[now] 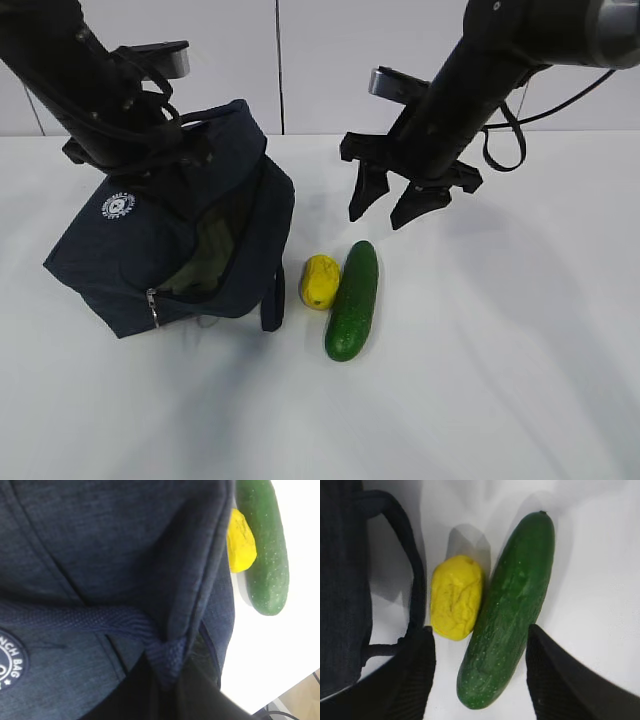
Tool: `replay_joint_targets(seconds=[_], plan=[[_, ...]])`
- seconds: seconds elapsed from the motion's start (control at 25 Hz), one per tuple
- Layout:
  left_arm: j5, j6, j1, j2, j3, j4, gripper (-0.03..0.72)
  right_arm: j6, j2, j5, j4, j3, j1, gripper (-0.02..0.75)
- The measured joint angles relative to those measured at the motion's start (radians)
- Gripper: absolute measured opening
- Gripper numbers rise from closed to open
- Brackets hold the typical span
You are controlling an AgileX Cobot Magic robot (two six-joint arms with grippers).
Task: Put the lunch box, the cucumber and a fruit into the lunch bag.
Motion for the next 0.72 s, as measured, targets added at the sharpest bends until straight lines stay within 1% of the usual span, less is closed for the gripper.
replay_joint_targets(seconds=[0.2,0.4,0.72], plan=[[0.004,0.0,0.0,0.0,0.0,0.001,-0.008,0.072,0.037,-0.017,-0.016,0.0,0.03,0.439],[0.007,0.0,0.0,0.0,0.0,0.002,-0.008,0.122,0.068,-0.027,-0.04,0.0,0.03,0.439],[0.01,0.0,0.0,0.0,0.0,0.002,-0.008,0.157,0.124,-0.07,-0.045,0.0,0.03,0.439]])
